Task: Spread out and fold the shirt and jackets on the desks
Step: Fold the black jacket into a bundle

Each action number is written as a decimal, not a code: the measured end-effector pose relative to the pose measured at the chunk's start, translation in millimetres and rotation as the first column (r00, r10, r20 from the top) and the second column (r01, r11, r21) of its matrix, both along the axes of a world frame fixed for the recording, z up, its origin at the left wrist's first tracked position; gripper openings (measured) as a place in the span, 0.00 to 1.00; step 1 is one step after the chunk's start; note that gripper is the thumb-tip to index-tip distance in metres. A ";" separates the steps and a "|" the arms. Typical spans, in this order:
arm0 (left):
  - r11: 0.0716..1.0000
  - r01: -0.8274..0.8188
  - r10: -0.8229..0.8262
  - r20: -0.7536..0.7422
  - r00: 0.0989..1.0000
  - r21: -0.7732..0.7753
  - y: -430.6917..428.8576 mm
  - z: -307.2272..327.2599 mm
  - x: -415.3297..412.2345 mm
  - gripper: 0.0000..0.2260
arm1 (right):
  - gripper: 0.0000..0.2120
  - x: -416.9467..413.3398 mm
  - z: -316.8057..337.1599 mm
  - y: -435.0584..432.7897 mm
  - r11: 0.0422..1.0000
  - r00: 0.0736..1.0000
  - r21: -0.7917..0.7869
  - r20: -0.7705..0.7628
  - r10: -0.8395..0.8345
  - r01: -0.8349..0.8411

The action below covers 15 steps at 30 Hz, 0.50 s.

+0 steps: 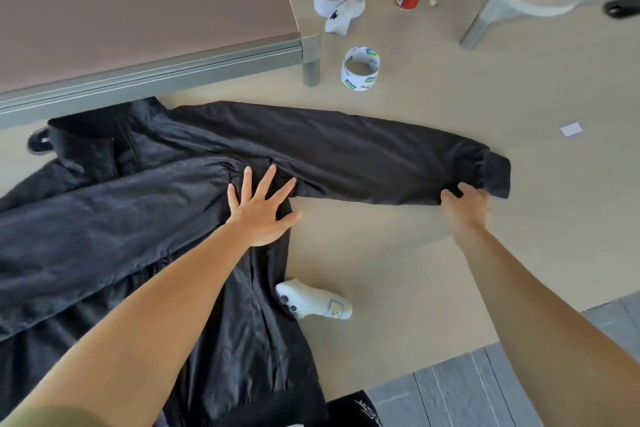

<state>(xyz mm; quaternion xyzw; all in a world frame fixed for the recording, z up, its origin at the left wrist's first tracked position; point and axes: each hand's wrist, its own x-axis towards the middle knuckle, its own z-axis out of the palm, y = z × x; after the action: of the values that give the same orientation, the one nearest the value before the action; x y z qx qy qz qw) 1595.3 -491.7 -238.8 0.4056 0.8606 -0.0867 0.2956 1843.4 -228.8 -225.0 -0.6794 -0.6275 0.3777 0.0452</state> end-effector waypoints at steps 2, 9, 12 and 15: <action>0.999 -0.046 0.045 0.011 0.999 0.030 2.6 7.8 1.5 0.30 | 0.25 -5.4 7.1 2.8 0.999 0.991 0.041 -0.131 -0.021 0.027; 0.640 -0.683 0.451 0.547 0.705 0.352 -8.8 65.9 9.5 0.30 | 0.21 -103.8 61.2 -76.6 0.657 0.719 0.556 -0.146 0.680 -0.509; 0.226 -0.953 0.268 0.928 0.258 0.200 -28.5 95.1 -7.1 0.31 | 0.22 -146.7 68.3 -140.2 0.250 0.365 0.679 0.029 0.930 -0.690; 0.049 -0.988 0.164 0.974 0.154 0.148 -57.2 110.4 -35.0 0.35 | 0.25 -181.9 64.3 -205.1 -0.069 0.038 0.638 0.152 0.988 -0.767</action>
<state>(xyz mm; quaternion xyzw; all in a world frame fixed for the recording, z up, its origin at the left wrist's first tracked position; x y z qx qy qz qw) 1560.3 -548.9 -128.4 -0.0055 0.6198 0.6832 0.3861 1661.5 -433.9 -160.7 0.0569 -0.9695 0.2183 0.0958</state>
